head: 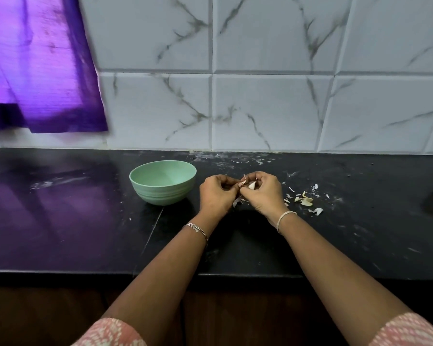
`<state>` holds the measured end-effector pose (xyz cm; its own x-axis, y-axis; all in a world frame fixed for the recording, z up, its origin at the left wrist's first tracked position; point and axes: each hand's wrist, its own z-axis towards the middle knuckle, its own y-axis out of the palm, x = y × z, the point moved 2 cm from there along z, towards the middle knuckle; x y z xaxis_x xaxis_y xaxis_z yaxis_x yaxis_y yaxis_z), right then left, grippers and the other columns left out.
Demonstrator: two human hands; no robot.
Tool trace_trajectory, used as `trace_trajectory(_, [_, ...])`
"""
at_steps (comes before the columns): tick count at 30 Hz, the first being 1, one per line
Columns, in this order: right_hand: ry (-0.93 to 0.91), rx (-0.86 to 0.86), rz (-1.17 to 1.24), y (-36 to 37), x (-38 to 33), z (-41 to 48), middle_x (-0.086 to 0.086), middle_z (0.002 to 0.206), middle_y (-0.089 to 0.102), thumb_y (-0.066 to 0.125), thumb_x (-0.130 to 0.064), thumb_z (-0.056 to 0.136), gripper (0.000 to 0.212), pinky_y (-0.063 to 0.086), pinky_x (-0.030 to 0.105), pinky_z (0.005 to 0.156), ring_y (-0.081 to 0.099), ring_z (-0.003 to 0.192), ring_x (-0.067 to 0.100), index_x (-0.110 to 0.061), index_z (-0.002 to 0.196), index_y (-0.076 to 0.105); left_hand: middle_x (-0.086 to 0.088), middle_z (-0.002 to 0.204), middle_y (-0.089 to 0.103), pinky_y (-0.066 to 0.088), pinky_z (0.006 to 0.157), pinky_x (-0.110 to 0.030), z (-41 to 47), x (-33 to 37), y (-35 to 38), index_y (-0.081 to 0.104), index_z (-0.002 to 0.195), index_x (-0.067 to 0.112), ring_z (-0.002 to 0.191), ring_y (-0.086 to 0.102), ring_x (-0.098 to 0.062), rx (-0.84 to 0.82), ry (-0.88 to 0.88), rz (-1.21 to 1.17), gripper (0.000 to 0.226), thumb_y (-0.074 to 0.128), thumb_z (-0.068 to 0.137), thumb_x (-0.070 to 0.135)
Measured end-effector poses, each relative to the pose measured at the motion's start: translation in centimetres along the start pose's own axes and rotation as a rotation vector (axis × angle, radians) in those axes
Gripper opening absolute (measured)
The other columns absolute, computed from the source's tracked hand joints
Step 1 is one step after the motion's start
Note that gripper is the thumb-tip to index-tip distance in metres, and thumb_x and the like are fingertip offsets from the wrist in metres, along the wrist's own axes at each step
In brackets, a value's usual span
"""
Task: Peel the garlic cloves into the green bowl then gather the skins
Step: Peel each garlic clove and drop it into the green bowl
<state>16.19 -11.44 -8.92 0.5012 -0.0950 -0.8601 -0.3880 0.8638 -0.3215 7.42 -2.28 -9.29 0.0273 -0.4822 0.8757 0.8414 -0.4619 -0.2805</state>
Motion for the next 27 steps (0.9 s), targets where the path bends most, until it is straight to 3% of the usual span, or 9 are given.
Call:
trace_trajectory(2, [-0.001,-0.001,0.008,0.0,0.2,0.2,-0.004,0.076,0.073,0.078,-0.014,0.069,0.018,0.059,0.034,0.074,0.070,0.075,0.013,-0.027,0.070,0.066,0.002,0.075,0.071,0.055,0.071,-0.020,0.2,-0.1,0.0,0.076,0.085,0.013,0.068,0.066,-0.007,-0.011,-0.026,-0.055,0.003,0.075,0.082,0.012])
trace_trajectory(5, [-0.003,-0.049,0.041,0.1,0.5,0.2,-0.001,0.081,0.074,0.075,-0.009,0.072,0.021,0.059,0.039,0.079,0.072,0.078,0.016,-0.027,0.077,0.068,-0.004,0.072,0.070,0.053,0.064,-0.026,0.4,-0.6,0.1,0.073,0.084,0.014,0.060,0.063,-0.010,-0.043,-0.147,-0.236,0.008,0.069,0.087,0.007])
trace_trajectory(9, [-0.106,-0.079,-0.226,-0.3,1.1,0.2,-0.008,0.087,0.071,0.069,-0.008,0.078,0.029,0.055,0.029,0.082,0.069,0.083,0.015,-0.027,0.100,0.068,-0.003,0.070,0.064,0.050,0.052,-0.018,0.4,-0.7,0.0,0.068,0.087,0.013,0.049,0.056,-0.004,-0.090,-0.269,-0.401,0.017,0.057,0.094,0.002])
trace_trajectory(15, [-0.289,-0.019,-0.412,-0.8,0.4,0.1,-0.002,0.114,0.069,0.057,-0.020,0.095,0.027,0.043,0.029,0.093,0.056,0.112,0.018,-0.020,0.120,0.066,-0.008,0.081,0.068,0.056,0.066,-0.020,0.2,-0.6,-0.6,0.068,0.102,0.003,0.070,0.062,-0.015,-0.135,-0.293,-0.553,0.021,0.061,0.087,-0.010])
trace_trajectory(19, [-0.300,-0.092,-0.256,-0.5,0.1,0.0,-0.003,0.098,0.071,0.058,-0.030,0.096,0.024,0.050,0.030,0.082,0.064,0.091,0.016,-0.018,0.113,0.070,-0.010,0.083,0.069,0.056,0.060,-0.021,0.1,-0.3,-0.8,0.067,0.093,0.012,0.065,0.064,-0.013,-0.170,-0.213,-0.535,0.030,0.067,0.080,-0.014])
trace_trajectory(24, [-0.222,-0.098,-0.188,-0.3,0.5,0.6,-0.006,0.082,0.071,0.071,-0.012,0.085,0.015,0.051,0.022,0.069,0.064,0.073,0.010,-0.023,0.094,0.073,-0.005,0.082,0.069,0.057,0.077,-0.031,0.4,-0.4,-0.7,0.063,0.086,0.017,0.078,0.066,-0.017,-0.072,-0.099,-0.312,0.032,0.078,0.072,-0.007])
trace_trajectory(27, [-0.122,-0.103,-0.023,-0.4,0.3,0.5,-0.002,0.080,0.073,0.073,-0.009,0.082,0.012,0.053,0.022,0.066,0.064,0.069,0.010,-0.017,0.091,0.074,-0.001,0.078,0.069,0.057,0.075,-0.029,0.5,-0.4,-0.7,0.064,0.079,0.019,0.074,0.067,-0.016,-0.029,-0.038,-0.122,0.023,0.080,0.075,0.003])
